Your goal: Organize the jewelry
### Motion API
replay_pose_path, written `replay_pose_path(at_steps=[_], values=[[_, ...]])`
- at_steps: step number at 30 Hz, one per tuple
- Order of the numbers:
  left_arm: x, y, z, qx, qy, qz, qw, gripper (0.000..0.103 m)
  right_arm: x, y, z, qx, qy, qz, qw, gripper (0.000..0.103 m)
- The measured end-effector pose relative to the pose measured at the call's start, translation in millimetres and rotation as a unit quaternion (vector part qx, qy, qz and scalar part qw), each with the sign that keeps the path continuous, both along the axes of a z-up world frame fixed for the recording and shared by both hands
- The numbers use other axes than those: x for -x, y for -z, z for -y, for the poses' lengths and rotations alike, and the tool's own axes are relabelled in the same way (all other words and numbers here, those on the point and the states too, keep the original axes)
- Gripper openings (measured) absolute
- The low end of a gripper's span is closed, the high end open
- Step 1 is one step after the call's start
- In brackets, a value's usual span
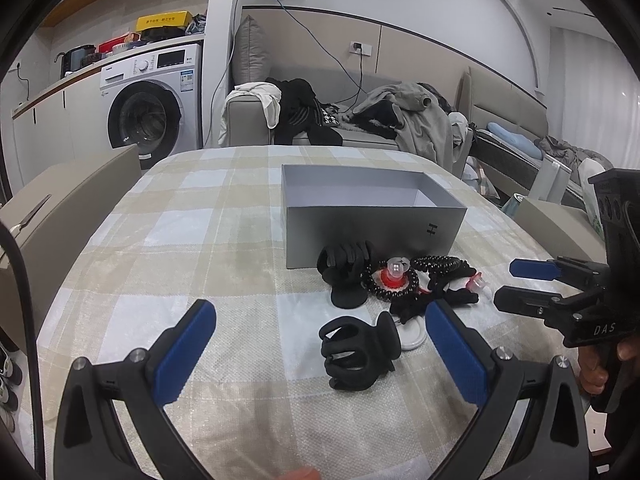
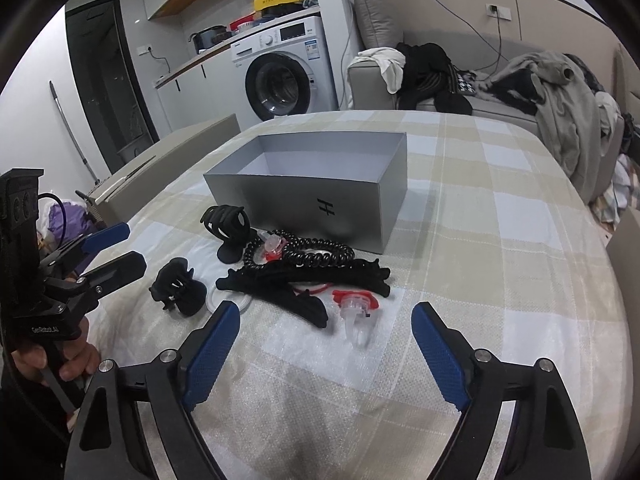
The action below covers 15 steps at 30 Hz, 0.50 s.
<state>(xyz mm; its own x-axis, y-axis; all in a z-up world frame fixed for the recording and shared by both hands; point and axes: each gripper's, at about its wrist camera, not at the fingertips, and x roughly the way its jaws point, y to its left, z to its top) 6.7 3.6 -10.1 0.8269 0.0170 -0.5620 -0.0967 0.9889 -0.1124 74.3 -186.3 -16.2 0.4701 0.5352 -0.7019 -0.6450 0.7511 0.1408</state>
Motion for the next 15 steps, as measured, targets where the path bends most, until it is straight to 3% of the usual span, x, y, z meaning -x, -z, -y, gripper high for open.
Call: replay_pose_path(at_steps=[5,11,15], values=[[-1.0,0.2,-0.1,-0.003,-0.005,-0.004,1.0,0.102,-6.4,0.8,6.6,-0.003,0.028,-0.008,1.0,0.087],[-4.1,1.1,1.4,-0.003,0.005,-0.017,0.9998,0.101,-15.8,4.5,9.4,0.019,0.055,-0.017,0.998,0.063],[-4.9,2.4,6.7,-0.018,0.017,-0.025,0.9994,0.086,-16.0,8.1,6.1,0.04,0.048,-0.018,0.998,0.055]])
